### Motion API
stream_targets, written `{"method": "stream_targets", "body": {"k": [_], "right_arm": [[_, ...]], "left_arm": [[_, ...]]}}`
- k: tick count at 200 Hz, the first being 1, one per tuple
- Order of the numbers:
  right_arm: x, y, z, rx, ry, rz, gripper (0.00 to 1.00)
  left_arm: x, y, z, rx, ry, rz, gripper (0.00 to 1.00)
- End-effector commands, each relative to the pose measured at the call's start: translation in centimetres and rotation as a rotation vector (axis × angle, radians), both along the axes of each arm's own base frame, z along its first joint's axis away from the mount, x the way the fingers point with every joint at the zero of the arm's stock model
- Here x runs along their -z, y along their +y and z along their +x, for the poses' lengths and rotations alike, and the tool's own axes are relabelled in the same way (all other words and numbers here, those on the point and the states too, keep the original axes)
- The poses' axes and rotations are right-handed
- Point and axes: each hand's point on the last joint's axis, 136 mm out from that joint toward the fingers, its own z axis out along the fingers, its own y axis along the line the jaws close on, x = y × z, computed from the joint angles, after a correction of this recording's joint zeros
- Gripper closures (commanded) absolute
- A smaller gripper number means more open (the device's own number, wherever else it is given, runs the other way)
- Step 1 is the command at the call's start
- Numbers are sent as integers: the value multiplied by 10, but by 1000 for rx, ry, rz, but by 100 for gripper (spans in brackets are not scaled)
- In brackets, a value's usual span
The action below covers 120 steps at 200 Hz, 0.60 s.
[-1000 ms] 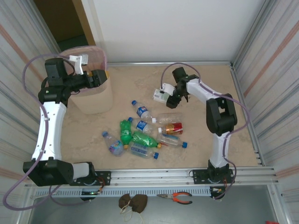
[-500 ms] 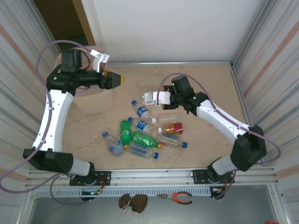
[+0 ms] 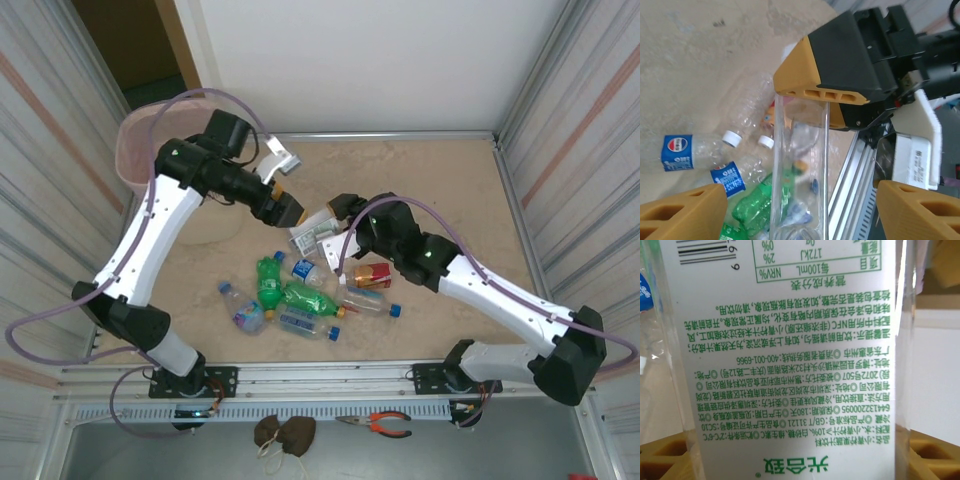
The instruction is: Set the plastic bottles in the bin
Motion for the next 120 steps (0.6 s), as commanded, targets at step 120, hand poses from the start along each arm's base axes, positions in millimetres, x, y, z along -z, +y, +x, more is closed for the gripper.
{"method": "stream_targets", "body": {"k": [120], "right_arm": [[-36,5,-15,-46,-185,-35,59]], "left_arm": [[37,-25,-22,106,70,205,41]]}}
